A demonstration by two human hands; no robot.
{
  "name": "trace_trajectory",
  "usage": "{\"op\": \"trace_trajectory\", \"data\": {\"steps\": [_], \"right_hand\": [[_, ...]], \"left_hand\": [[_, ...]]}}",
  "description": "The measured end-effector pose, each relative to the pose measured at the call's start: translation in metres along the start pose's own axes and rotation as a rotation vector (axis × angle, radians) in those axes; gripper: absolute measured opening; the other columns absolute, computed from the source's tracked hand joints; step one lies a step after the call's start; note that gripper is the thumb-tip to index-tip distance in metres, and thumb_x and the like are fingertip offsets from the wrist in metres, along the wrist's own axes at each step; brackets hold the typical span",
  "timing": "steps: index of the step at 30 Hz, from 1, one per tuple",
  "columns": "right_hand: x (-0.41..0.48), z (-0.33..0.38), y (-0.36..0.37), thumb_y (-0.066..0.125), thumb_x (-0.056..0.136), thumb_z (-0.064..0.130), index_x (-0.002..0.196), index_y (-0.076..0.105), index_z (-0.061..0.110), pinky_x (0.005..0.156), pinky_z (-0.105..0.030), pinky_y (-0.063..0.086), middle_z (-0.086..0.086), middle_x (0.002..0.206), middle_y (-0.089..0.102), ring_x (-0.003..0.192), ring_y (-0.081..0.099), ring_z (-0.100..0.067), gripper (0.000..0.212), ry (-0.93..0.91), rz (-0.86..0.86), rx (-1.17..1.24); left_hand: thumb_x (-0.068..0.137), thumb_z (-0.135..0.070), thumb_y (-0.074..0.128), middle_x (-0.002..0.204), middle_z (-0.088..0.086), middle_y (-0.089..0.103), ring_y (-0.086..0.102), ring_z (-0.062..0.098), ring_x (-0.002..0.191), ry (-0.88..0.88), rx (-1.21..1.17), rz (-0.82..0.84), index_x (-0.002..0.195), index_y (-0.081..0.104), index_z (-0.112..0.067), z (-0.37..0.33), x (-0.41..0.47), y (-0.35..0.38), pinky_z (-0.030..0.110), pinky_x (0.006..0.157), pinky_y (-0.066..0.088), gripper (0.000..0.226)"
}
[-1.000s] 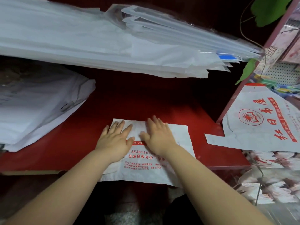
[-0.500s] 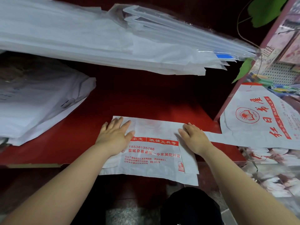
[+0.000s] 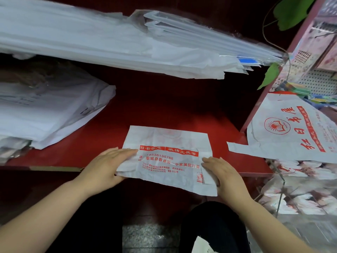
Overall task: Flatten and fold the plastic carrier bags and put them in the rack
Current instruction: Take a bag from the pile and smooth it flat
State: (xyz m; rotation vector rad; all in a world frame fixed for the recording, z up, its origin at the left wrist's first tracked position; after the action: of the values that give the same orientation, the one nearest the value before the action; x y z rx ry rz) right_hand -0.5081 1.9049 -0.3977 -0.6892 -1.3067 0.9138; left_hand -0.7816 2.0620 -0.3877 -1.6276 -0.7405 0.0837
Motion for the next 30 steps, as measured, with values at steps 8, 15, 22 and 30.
{"op": "trace_trajectory", "data": {"steps": [8,15,22,30], "right_hand": [[0.000,-0.002,-0.015,0.068,0.075,0.009,0.084,0.069,0.029,0.085,-0.010,0.041,0.013,0.093,0.066,0.094,0.058,0.003,0.022,0.386,-0.069,0.550],[0.018,0.001,-0.007,0.040,0.063,0.056,0.050,0.032,0.017,0.077,-0.031,0.022,0.007,0.048,0.030,0.050,0.031,-0.009,0.042,0.731,-0.120,0.495],[0.046,0.001,0.004,0.047,0.087,0.020,0.050,0.029,0.016,0.068,-0.027,0.010,0.001,0.049,0.033,0.055,0.035,-0.020,0.042,0.829,-0.075,0.077],[0.059,-0.007,0.004,0.046,0.087,0.023,0.061,0.035,0.015,0.068,-0.030,0.010,0.002,0.054,0.041,0.062,0.044,-0.024,0.029,0.815,0.055,-0.100]], "left_hand": [[0.077,0.002,0.068,0.074,-0.020,0.066,0.061,-0.006,0.082,-0.463,-0.647,-0.203,0.063,0.068,-0.040,-0.005,-0.016,-0.004,0.002,0.077,0.039,0.043],[0.086,-0.019,0.062,0.073,0.016,0.068,0.060,0.031,0.073,-0.705,-0.552,-0.348,0.067,0.061,-0.012,-0.017,0.009,-0.002,0.030,0.076,0.042,0.020],[0.091,-0.040,0.048,0.074,-0.004,0.060,0.051,0.027,0.093,-0.819,-0.203,-0.288,0.085,0.060,-0.024,-0.010,0.035,0.006,0.024,0.074,0.017,0.021],[0.095,-0.038,0.042,0.068,0.005,0.065,0.043,0.021,0.065,-0.765,0.038,-0.178,0.101,0.062,-0.018,-0.006,0.047,0.007,0.026,0.078,0.019,0.030]]}}
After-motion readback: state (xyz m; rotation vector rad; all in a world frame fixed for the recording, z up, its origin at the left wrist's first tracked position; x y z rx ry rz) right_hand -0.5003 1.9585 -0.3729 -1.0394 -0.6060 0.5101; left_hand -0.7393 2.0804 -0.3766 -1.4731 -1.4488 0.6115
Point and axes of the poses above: each hand's wrist, its own x-axis towards the middle knuckle, its own y-axis out of the palm, z = x × y, the point moved 2 cm from there along x, towards the middle knuckle
